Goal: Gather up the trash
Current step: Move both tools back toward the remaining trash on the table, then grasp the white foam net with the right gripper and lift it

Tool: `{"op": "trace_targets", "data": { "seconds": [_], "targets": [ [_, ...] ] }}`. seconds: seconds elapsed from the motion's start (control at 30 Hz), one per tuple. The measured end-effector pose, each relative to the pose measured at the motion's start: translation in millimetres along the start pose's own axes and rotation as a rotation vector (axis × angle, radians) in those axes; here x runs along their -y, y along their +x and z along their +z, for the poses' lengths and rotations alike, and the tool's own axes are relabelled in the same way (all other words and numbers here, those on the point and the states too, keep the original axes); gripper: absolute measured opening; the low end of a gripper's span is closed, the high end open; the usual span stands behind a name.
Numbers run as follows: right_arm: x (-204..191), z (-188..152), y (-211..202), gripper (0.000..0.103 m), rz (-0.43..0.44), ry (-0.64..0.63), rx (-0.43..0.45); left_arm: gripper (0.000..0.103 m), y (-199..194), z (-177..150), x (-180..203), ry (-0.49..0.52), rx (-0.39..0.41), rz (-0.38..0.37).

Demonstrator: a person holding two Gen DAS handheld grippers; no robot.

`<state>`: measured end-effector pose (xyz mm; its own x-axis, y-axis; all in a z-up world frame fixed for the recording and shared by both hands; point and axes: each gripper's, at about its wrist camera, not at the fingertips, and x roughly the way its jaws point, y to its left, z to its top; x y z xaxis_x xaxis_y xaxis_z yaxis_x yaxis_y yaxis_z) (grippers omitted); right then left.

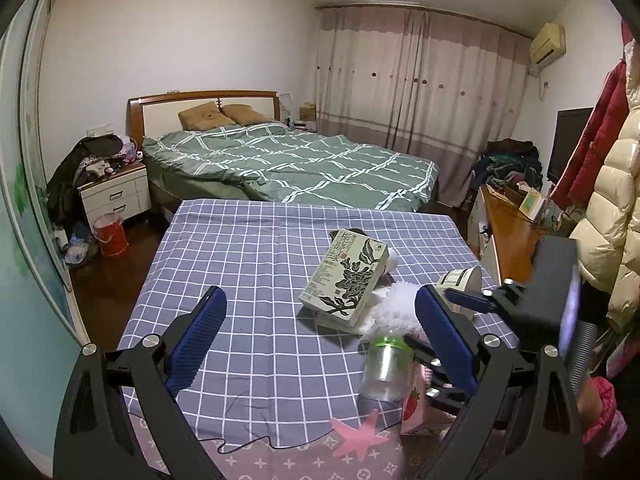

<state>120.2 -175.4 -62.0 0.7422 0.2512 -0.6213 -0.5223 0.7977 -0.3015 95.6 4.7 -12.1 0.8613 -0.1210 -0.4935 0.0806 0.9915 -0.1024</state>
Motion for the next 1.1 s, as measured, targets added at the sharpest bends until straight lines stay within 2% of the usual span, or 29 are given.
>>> {"op": "trace_targets", "data": {
  "seconds": [0.07,0.1,0.13,0.17,0.23,0.37,0.6,0.77,0.87,1.0,1.1],
  "targets": [
    [0,0,7,0.059,0.002,-0.012,-0.012,0.094,0,1,1,0.003,0.001,0.0],
    [1,1,9,0.044,0.008,-0.007,-0.014,0.094,0,1,1,0.003,0.002,0.0],
    [2,1,9,0.024,0.017,0.001,-0.018,0.094,1,2,1,0.001,0.002,-0.001],
    [5,3,10,0.019,0.029,0.015,-0.021,0.094,2,2,0,0.0,0.001,-0.002],
    [12,6,9,0.015,0.037,0.043,-0.003,0.094,4,2,1,-0.001,-0.005,-0.003],
    [25,14,-6,0.013,0.087,0.114,0.048,0.094,4,0,3,0.005,-0.01,-0.006],
    [70,21,-44,0.012,0.27,0.338,0.158,0.094,3,0,3,0.009,-0.009,-0.006],
    [97,20,-77,0.012,0.324,0.433,0.236,0.094,4,-3,7,0.014,-0.018,-0.009],
    [114,14,-97,0.012,0.314,0.473,0.273,0.094,7,-3,9,0.02,-0.024,-0.017],
    [138,1,-120,0.012,0.249,0.524,0.312,0.094,9,-4,14,0.031,-0.029,-0.02],
    [158,-17,-137,0.012,0.143,0.566,0.329,0.094,11,-5,17,0.036,-0.034,-0.025]
  ]
}}
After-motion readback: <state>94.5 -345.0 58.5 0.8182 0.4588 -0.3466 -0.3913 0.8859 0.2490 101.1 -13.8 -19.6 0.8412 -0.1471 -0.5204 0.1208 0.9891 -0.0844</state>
